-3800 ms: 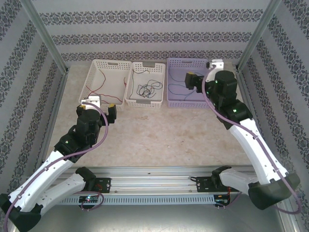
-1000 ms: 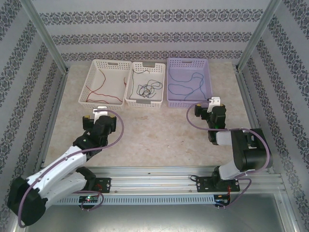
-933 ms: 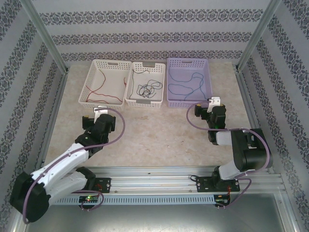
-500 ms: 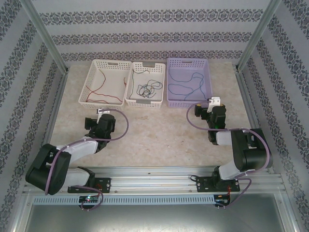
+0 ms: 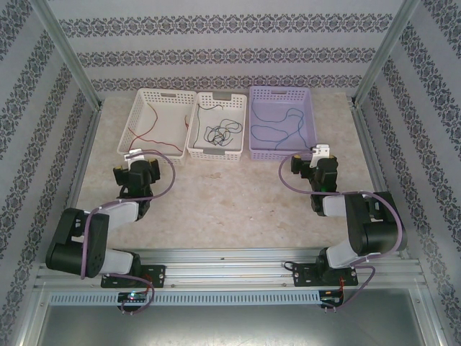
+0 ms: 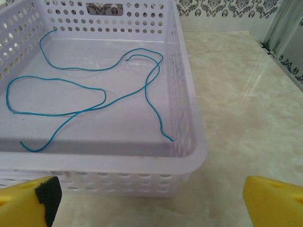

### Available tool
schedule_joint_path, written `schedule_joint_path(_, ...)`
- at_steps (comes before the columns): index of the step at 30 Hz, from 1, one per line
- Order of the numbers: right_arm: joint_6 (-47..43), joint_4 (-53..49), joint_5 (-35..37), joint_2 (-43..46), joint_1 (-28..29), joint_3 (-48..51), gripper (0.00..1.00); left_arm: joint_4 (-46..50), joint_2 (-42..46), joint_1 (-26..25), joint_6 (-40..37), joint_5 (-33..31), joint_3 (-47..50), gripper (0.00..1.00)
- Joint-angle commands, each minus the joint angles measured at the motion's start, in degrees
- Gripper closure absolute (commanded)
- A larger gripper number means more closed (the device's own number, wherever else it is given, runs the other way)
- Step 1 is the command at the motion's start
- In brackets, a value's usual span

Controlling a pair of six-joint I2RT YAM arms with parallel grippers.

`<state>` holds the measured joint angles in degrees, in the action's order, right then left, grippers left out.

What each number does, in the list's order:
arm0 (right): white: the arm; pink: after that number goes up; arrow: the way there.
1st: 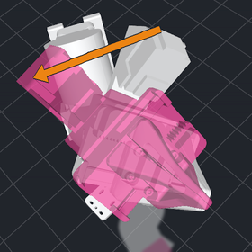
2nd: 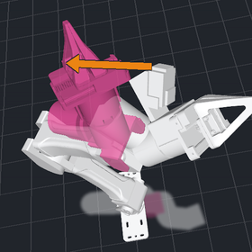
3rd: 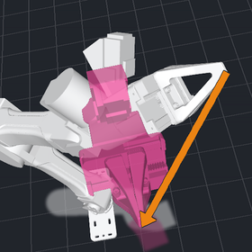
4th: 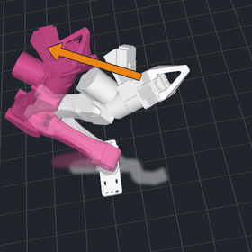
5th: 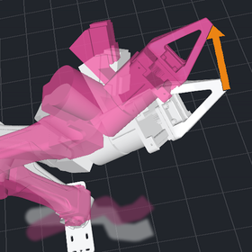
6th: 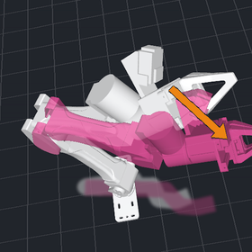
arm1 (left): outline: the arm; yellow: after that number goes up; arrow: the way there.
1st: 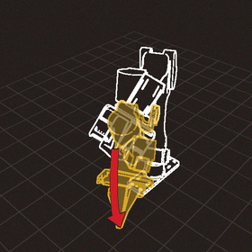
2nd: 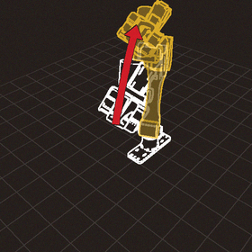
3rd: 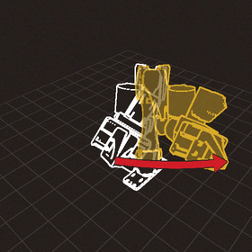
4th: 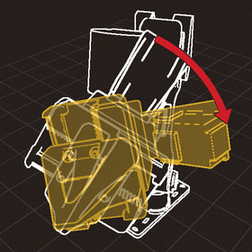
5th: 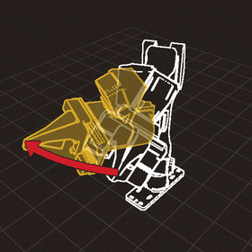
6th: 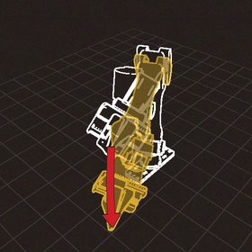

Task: Untangle the cables

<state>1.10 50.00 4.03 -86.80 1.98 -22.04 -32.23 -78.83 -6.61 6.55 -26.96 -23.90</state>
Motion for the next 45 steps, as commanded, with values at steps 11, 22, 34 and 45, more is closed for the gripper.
schedule_joint_path(11, 0.09, 1.51, -0.78, 0.23, -0.48, 0.11, 0.02, -17.74, -7.46, 2.24, -5.52, 10.25, 1.97, 0.00)
schedule_joint_path(22, 0.30, 1.33, -1.25, 0.23, -0.68, -0.02, 0.02, -21.92, -12.05, 5.40, -5.05, 18.94, 1.93, 0.00)
schedule_joint_path(34, 0.29, 1.33, -1.48, 0.23, -0.75, 0.04, 0.02, -23.16, -11.97, 5.29, -5.29, 18.40, 2.63, 0.00)
schedule_joint_path(45, 0.32, 1.33, -1.45, 0.31, -0.78, -0.02, 0.02, -25.36, -11.96, 5.29, -6.05, 20.66, 3.80, 0.00)
